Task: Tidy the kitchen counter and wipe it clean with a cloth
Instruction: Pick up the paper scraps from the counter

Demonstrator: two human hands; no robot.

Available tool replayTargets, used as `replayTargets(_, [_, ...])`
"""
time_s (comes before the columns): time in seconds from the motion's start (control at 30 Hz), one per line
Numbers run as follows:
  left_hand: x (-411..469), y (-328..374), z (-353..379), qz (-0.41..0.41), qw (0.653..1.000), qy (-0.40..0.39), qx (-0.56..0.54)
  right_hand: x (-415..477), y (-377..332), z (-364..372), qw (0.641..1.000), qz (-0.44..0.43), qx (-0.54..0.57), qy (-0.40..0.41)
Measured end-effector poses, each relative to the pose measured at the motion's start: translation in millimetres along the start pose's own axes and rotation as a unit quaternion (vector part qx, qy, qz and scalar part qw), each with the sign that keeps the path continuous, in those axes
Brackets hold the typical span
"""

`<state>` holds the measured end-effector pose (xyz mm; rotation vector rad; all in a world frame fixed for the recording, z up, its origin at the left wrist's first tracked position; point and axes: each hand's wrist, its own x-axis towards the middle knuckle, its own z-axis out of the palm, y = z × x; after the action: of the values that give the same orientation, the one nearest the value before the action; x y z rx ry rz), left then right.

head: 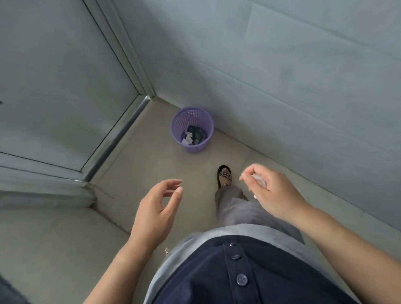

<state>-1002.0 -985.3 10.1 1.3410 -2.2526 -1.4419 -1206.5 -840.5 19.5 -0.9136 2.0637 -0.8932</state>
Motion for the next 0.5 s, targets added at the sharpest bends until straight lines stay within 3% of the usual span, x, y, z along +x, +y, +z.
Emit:
replayTargets(0.2, [124.2,22.2,-4.8,-0.058,0.998,0.037,0.005,165.1,-27.6,-33.7,0.998,-0.024,0.014,-0.05])
replayTargets(0.4, [242.2,-8.4,-13.6,-0.078,0.995,-0.009,0.053,305.0,-8.5,-13.1,0.989,0.103,0.06,-0.089])
replayTargets(0.5, [309.8,-41.0,-7.9,-0.091,0.995,0.013,0.026,365.1,17.2,17.9,0.991,0.1,0.02,-0.083])
